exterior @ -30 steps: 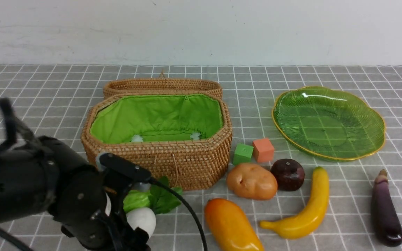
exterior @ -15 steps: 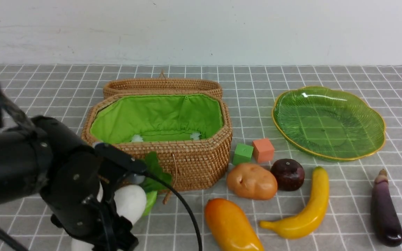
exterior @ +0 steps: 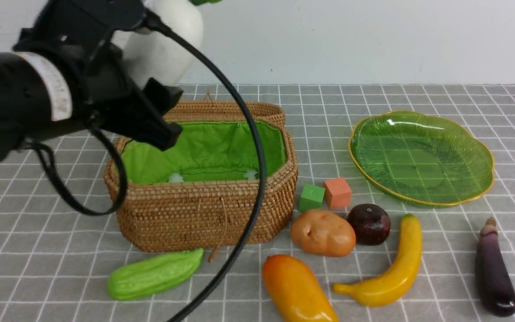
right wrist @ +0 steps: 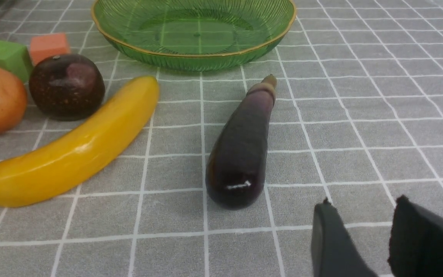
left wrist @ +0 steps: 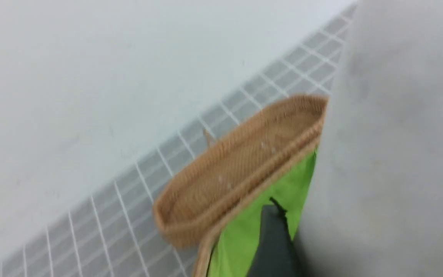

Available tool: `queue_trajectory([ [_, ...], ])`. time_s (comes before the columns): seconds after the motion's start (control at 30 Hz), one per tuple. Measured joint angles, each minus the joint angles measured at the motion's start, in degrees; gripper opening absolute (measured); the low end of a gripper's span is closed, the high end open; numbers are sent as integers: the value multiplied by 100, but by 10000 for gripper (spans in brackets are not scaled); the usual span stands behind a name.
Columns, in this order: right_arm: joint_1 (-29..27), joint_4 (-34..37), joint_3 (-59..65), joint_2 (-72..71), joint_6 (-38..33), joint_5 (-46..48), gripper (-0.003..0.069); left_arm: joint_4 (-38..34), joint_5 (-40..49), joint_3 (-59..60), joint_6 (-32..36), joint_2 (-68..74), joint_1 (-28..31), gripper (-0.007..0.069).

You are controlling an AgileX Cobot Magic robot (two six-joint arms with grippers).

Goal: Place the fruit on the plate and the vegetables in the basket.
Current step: Take a daikon with your left arm and place it on the basket on the left.

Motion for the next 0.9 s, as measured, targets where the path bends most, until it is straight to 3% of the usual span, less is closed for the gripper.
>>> queue_trajectory([
  [0.1,0,0,0,0,0,0,241,939,-256,0,-947,659,0,474],
  [0.13,0,0,0,0,0,0,241,939,-262,0,-1023,659,0,474],
  [0.37,0,0,0,0,0,0,241,3731,-340,0,-3738,1841,-5,478],
  [0.43,0,0,0,0,0,0,241,4241,-342,0,-4275,1875,-5,497],
  [0.5,0,0,0,0,0,0,241,5010,-162,0,-5281,1877,-5,595],
  [0.63,0,0,0,0,0,0,241,5403,355,0,-6274,1877,-5,664],
  [0.9,0,0,0,0,0,0,241,5182,749,0,-6400,1877,-5,597],
])
